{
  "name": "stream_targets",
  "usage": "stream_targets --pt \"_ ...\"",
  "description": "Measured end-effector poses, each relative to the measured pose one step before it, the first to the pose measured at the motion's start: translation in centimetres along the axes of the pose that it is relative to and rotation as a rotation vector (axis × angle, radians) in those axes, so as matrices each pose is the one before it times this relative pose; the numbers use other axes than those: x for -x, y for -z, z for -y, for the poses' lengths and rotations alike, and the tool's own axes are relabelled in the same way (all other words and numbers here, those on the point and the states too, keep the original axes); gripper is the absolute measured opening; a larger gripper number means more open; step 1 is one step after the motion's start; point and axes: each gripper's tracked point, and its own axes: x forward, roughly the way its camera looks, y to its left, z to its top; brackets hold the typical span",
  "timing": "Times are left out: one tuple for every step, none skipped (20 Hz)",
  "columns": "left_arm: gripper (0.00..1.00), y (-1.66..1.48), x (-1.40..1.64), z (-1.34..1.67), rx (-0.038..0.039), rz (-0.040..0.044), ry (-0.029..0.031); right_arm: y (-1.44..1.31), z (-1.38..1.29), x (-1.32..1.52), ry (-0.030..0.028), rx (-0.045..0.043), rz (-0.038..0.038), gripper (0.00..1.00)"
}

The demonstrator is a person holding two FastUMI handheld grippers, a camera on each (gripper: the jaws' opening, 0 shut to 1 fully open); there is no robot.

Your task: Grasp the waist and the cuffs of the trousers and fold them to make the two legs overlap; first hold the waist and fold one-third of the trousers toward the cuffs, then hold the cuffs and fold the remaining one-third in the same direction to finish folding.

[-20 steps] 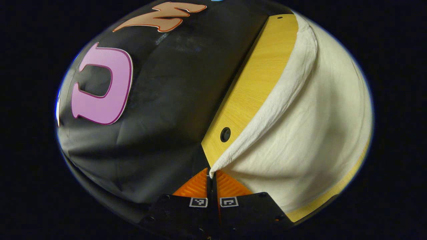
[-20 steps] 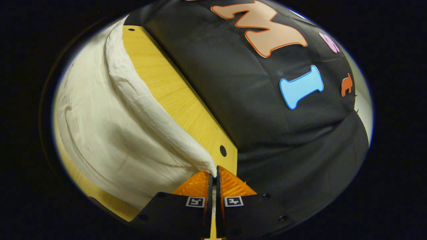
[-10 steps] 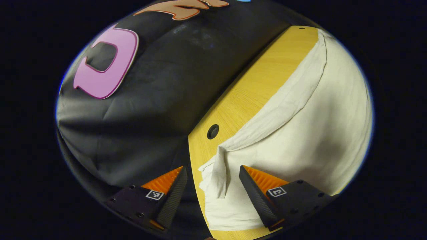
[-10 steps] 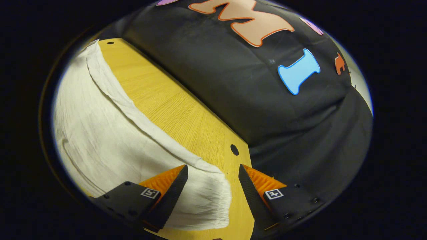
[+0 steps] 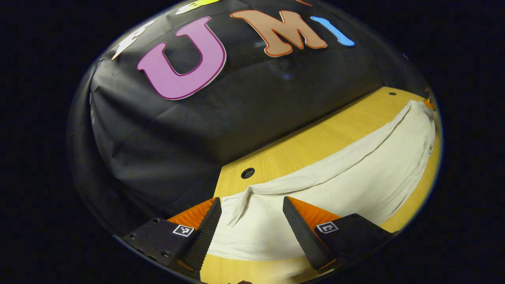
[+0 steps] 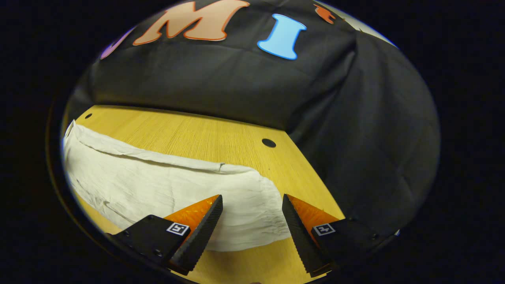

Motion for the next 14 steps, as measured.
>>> stream_targets --pt "0.95 -0.389 0.182 -0.062 0.03430 0.00385 -0.00450 0.698 0.520 0.068 -0.00178 -0.04307 -0.01856 0.98" --pt "0.96 -0.150 -0.006 -0.057 0.03067 0.00075 -0.00335 0.455 0.128 -0.151 -0.00313 -0.04092 -0.01754 1.00" --pt "0.96 -0.311 -0.073 -0.105 0.02240 0.00176 -0.00290 0.518 0.266 -0.213 0.00548 -0.02459 -0.01856 0.98" --pt "0.96 -0.077 0.073 -0.132 0.01321 -0.00137 -0.00955 0.649 0.201 -0.334 0.00354 -0.01808 -0.01575 1.00" --pt "0.96 -0.179 0.126 -0.368 0.00912 -0.00153 -0.01338 0.511 0.061 -0.259 -0.00292 -0.02683 -0.01613 1.00" --pt "0.96 0.014 0.281 -0.144 0.00752 -0.00201 -0.01467 0.250 0.261 -0.114 0.00342 -0.03679 -0.01221 1.00" --pt "0.96 0.036 0.200 -0.071 0.00500 -0.00653 -0.01031 0.183 0.498 0.046 0.01287 -0.05007 -0.01061 0.98" --pt "0.96 0.073 0.127 -0.077 0.00218 -0.00714 -0.00908 0.153 0.543 0.154 0.01700 -0.06074 -0.01201 1.00" --pt "0.96 0.040 0.035 -0.066 0.00103 -0.00573 -0.00828 0.096 0.608 0.045 0.01555 -0.06087 -0.01323 0.98" --pt "0.96 0.031 -0.034 0.018 0.00037 -0.00535 -0.00397 0.062 0.361 0.106 0.01014 -0.04971 -0.01337 0.98" --pt "0.96 0.006 0.231 0.022 -0.00131 -0.00651 -0.00515 0.191 0.206 0.116 0.00245 -0.03615 -0.01622 0.99" --pt "0.96 0.070 0.164 -0.139 -0.00162 -0.00606 -0.00722 0.272 0.303 -0.218 0.00781 -0.01862 -0.01317 0.98" --pt "0.96 0.099 0.064 0.053 0.00021 -0.00496 -0.00449 -0.241 0.211 0.092 0.00930 -0.00941 0.00379 0.94" --pt "0.96 0.077 0.004 0.056 0.00174 -0.00341 -0.00070 -0.497 0.549 0.221 0.02871 -0.00827 0.03078 0.93"
